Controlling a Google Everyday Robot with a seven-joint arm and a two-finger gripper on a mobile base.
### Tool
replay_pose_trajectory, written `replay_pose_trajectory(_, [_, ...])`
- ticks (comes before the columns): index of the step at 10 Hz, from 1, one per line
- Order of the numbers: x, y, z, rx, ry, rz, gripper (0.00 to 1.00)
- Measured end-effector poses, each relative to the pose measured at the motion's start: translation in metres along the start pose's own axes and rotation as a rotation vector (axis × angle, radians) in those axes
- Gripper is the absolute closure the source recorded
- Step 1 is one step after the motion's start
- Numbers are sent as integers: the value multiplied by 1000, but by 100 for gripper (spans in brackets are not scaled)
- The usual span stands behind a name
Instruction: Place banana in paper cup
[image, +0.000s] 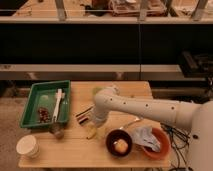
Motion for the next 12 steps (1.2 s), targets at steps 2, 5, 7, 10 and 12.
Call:
replay_pose_trajectory(2, [0,1,0,6,9,-35,20])
replay_pose_trajectory(5, [-6,-6,12,-2,22,-67,20])
replay_pose_trajectory(7, [-6,-7,30,-25,36,-73,20])
replay_pose_trajectory(10, [6,-1,52,-71,46,-50,36])
replay_pose_trajectory(12, [10,1,52,-79,51,-36,56])
